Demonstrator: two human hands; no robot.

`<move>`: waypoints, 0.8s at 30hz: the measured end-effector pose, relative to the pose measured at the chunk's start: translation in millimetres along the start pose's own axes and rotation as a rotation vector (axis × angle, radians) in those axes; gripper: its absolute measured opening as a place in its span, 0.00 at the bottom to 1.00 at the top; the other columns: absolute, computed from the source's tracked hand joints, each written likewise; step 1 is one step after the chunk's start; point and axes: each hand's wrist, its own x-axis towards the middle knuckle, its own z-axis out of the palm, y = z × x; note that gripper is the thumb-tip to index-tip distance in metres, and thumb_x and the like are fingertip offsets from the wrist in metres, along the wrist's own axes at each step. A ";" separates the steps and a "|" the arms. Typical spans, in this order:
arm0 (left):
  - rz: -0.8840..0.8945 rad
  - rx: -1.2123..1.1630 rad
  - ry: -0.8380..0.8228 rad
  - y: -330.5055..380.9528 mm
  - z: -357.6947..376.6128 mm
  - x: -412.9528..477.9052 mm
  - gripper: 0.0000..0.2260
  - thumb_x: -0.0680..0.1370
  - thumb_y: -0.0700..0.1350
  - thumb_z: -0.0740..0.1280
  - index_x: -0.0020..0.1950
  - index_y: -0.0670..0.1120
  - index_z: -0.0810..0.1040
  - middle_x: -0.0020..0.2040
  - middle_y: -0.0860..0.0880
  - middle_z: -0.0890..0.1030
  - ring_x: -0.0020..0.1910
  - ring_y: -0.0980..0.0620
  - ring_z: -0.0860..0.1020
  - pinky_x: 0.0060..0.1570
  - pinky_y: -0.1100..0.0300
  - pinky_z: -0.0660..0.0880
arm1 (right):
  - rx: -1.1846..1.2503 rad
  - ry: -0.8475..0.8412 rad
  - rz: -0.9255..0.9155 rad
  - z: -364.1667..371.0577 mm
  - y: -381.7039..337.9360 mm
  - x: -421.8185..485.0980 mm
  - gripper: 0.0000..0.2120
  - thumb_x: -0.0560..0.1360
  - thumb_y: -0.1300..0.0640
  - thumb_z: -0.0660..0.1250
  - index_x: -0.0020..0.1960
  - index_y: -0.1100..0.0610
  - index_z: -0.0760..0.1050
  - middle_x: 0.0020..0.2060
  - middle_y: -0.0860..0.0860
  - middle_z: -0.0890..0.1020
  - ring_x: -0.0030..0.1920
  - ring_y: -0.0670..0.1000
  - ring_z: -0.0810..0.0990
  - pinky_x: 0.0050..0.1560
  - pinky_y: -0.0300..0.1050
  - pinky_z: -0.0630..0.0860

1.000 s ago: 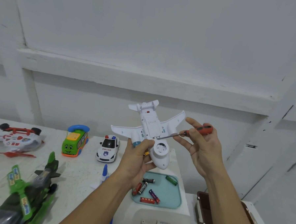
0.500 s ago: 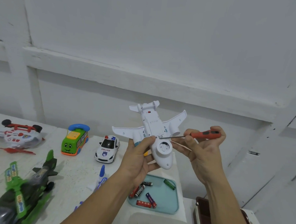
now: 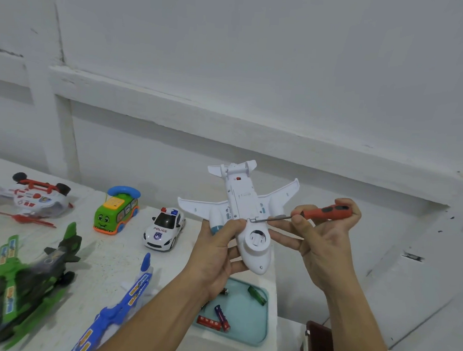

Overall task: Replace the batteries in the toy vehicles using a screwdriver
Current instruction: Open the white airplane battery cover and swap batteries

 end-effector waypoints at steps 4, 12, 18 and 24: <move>0.012 0.007 0.024 -6.5 5.1 1.1 0.18 0.77 0.41 0.68 0.67 0.44 0.74 0.46 0.45 0.84 0.38 0.47 0.83 0.34 0.51 0.79 | -0.081 -0.008 -0.047 -3.3 1.6 1.1 0.28 0.73 0.74 0.64 0.53 0.45 0.56 0.46 0.60 0.74 0.37 0.67 0.83 0.40 0.60 0.82; 0.060 0.019 0.039 -10.5 13.1 4.5 0.19 0.78 0.43 0.68 0.68 0.45 0.73 0.54 0.44 0.84 0.40 0.46 0.84 0.38 0.50 0.79 | 0.103 0.137 -0.011 -2.6 17.1 -1.4 0.24 0.76 0.73 0.61 0.52 0.47 0.56 0.44 0.59 0.75 0.35 0.64 0.84 0.41 0.51 0.82; 0.087 0.024 0.053 -12.9 14.5 3.8 0.18 0.78 0.42 0.68 0.67 0.48 0.73 0.56 0.45 0.84 0.44 0.44 0.84 0.39 0.48 0.80 | 0.219 0.191 0.032 -5.3 23.5 -1.7 0.24 0.71 0.68 0.66 0.51 0.47 0.57 0.41 0.58 0.78 0.36 0.63 0.84 0.40 0.51 0.83; 0.100 0.030 0.062 -12.4 14.9 1.7 0.15 0.78 0.41 0.68 0.64 0.49 0.75 0.52 0.46 0.85 0.42 0.46 0.84 0.40 0.46 0.81 | 0.265 0.228 0.074 -2.7 25.6 -1.4 0.21 0.75 0.71 0.63 0.50 0.50 0.57 0.38 0.55 0.79 0.34 0.60 0.85 0.37 0.47 0.82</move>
